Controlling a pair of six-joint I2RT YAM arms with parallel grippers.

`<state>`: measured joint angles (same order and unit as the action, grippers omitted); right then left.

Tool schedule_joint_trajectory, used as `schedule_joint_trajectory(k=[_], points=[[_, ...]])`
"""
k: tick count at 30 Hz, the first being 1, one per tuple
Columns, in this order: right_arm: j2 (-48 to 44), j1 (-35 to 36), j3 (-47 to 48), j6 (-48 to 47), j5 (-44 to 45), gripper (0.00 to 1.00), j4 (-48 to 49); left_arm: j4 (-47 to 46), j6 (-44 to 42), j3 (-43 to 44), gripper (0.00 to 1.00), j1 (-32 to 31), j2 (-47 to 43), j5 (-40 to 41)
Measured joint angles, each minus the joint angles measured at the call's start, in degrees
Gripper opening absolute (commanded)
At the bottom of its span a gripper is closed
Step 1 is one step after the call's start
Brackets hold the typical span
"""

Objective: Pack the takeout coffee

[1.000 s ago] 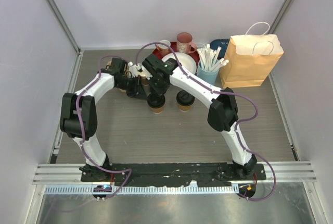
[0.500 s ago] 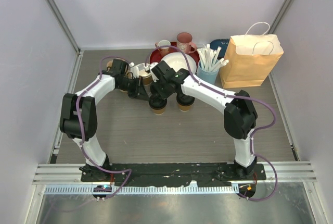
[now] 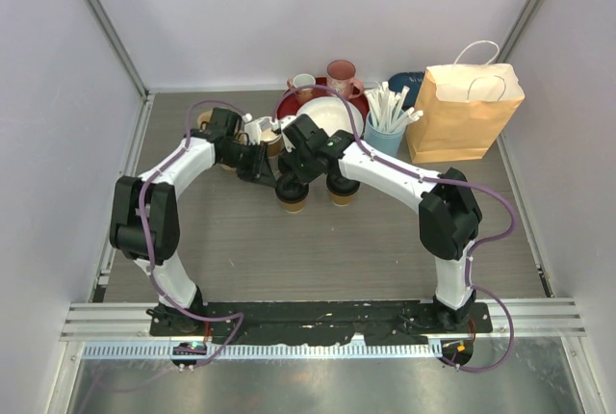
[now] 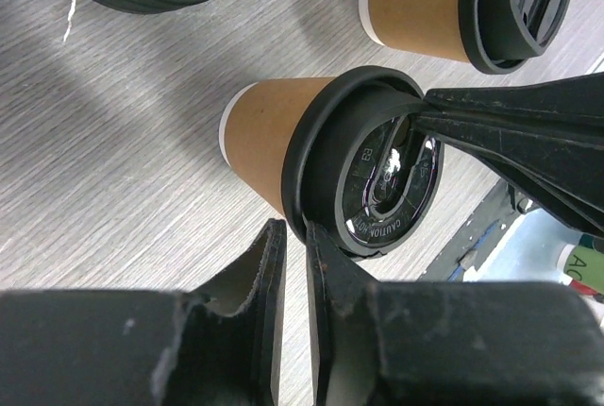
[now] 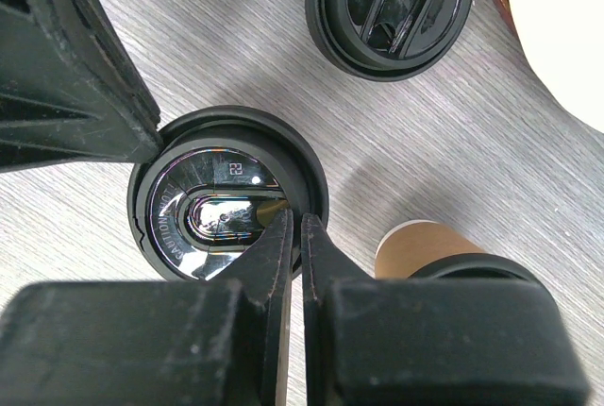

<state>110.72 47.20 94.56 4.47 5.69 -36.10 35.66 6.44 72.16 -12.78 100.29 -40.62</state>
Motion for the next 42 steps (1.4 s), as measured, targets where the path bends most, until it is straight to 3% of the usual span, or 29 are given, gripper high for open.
schedule_joint_trajectory(k=[12,17,21,28,32,38,40,42], points=[[0.0,0.3,0.5,0.5,-1.0,0.01,-1.3,4.5,-5.8,3.5,0.35,-0.1,-5.3,-0.9],[0.0,0.3,1.1,1.8,-1.9,0.25,-2.9,1.3,-11.1,0.2,0.44,-0.2,-11.1,-4.4],[0.0,0.3,2.2,2.4,-2.2,0.34,-3.5,-2.6,-12.9,-3.7,0.44,-1.0,-14.5,-4.4],[0.0,0.2,3.6,2.3,-2.8,0.54,-5.6,-4.7,-14.1,-3.4,0.4,-1.3,-12.3,-3.9],[-1.4,-0.4,1.7,-2.1,-5.8,0.54,-4.0,-4.8,-13.8,-2.7,0.38,-1.1,-11.5,-3.1],[-16.1,0.3,-14.6,-18.4,-18.1,0.55,9.3,-4.8,-11.0,-0.6,0.36,-1.2,-9.1,-2.5],[-20.7,0.3,-18.2,-24.5,-23.5,0.49,13.1,-5.0,-9.7,-0.1,0.36,-1.2,-8.2,-2.5],[-22.1,0.4,-18.9,-29.6,-27.1,0.31,15.7,-5.0,-8.8,-0.1,0.36,-1.2,-7.5,-2.5]])
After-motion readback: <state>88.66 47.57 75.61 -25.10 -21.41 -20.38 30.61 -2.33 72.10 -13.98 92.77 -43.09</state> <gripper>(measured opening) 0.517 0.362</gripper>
